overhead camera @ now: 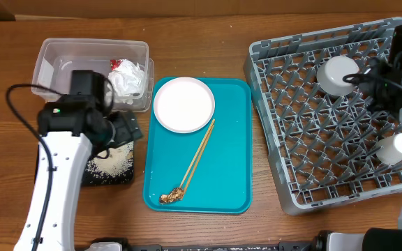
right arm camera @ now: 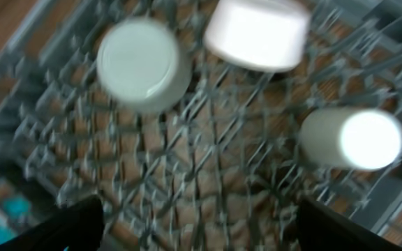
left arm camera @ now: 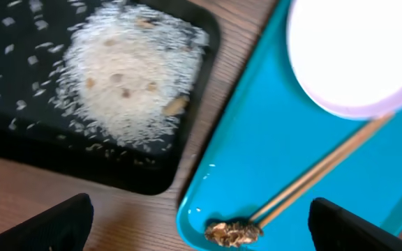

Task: Sort waste into correct bins and load items into the dishwasher
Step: 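Reach left gripper to the food scrap on the teal tray and grasp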

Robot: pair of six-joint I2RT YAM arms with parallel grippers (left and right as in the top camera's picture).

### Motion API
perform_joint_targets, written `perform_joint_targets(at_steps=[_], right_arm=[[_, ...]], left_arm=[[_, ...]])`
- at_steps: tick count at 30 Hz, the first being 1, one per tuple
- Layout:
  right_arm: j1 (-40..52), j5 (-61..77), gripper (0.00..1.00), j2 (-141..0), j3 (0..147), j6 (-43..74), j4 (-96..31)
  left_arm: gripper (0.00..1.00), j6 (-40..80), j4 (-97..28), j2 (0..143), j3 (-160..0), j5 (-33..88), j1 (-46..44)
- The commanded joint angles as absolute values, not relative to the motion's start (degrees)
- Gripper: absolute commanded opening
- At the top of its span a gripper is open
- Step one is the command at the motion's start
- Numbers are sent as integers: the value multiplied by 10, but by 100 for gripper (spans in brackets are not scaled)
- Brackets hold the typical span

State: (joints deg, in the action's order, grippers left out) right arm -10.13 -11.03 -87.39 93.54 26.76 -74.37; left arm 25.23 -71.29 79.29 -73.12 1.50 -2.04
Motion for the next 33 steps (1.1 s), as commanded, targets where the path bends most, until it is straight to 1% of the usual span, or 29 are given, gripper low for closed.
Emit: perform_joint_targets(at_steps=[1, 2, 7, 8, 13, 17, 20, 23, 29, 33], right_arm=[[-103, -7, 92, -882, 937, 248, -767], [-103, 1, 93, -882, 937, 248, -775], [-102, 2, 94, -882, 937, 248, -775], [-102, 2, 94, -882, 937, 248, -775], [-102, 2, 94, -882, 937, 248, -775], [-102, 2, 95, -882, 937, 248, -776], [-102, 2, 95, -882, 937, 248, -776], [-102, 2, 95, -882, 937, 248, -777], [-102, 1, 95, -882, 937, 248, -779], [-102, 1, 95, -882, 937, 248, -778]], left_arm=[[100, 196, -712, 794, -736, 30, -84], [100, 185, -714, 794, -735, 31, -123], [100, 179, -714, 794, -722, 30, -206], [100, 179, -708, 794, -710, 30, -238], [100, 180, -688, 794, -657, 30, -294], [100, 180, -681, 794, -607, 30, -320], [98, 180, -668, 794, -572, 30, -328], [96, 180, -632, 794, -520, 30, -330], [97, 187, -555, 794, -435, 31, -330], [97, 188, -556, 796, -432, 41, -329]])
